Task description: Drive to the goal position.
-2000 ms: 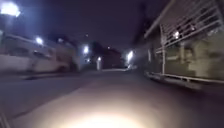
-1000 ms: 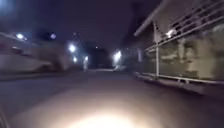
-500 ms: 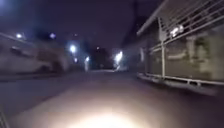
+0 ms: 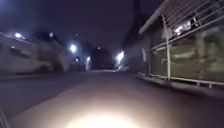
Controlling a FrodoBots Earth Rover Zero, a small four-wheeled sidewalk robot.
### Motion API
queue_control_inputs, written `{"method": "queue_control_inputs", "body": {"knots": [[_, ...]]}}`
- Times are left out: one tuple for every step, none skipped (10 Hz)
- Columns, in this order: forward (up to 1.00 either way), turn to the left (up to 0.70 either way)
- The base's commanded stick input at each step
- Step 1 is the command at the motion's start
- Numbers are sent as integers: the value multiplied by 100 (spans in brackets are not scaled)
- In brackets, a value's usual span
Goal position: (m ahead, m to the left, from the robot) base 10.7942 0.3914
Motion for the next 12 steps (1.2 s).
{"method": "queue_control_inputs", "body": {"knots": [[70, 0], [70, 0], [70, 0], [70, 0], [70, 0], [70, 0], [70, 0], [70, 0], [70, 0], [70, 0], [70, 0], [70, 0]]}}
